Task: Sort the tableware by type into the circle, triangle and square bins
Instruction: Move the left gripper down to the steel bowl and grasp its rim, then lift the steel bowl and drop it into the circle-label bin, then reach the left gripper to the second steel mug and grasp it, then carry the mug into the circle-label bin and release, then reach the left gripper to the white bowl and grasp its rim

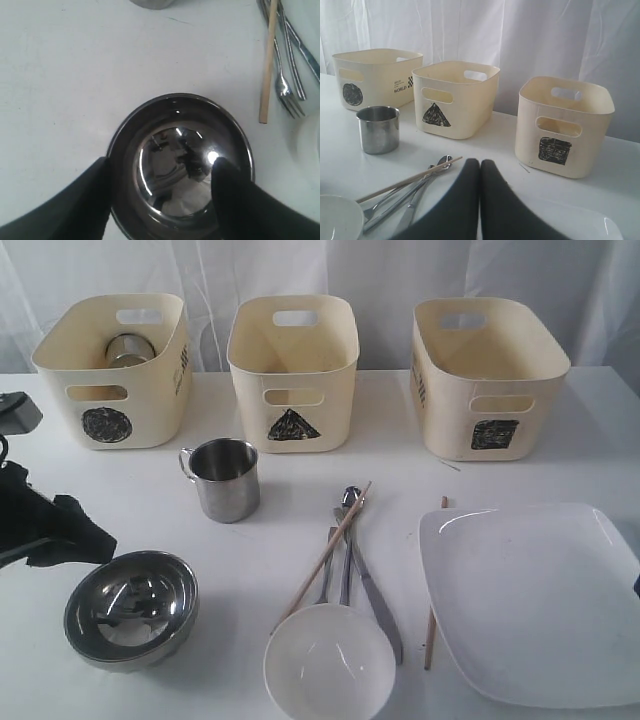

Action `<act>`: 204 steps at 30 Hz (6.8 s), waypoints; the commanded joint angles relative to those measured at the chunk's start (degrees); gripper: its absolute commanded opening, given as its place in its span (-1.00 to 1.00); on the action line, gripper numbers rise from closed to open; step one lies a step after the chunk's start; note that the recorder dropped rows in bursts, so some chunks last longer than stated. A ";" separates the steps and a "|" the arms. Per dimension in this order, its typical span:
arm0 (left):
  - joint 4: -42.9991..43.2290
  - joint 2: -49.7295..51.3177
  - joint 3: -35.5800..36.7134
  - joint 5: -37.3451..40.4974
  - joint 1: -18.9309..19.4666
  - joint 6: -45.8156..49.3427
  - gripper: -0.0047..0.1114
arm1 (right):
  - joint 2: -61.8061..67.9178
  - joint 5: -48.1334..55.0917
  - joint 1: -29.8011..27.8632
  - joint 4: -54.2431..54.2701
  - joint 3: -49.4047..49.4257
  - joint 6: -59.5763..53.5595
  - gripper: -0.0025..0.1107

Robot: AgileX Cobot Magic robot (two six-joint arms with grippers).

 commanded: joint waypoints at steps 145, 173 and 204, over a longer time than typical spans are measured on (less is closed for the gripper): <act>25.17 38.55 -66.59 23.99 -10.64 1.83 -0.92 | -0.16 -0.52 -0.33 0.11 0.31 -0.16 -0.96; 50.98 50.03 -66.48 -21.52 2.18 -22.91 -0.29 | -0.16 -0.52 -0.33 0.11 0.31 -0.16 -0.96; 22.76 32.73 -53.49 36.04 -24.16 -13.43 -0.03 | -0.16 -0.52 -0.33 0.11 0.31 -0.16 -0.96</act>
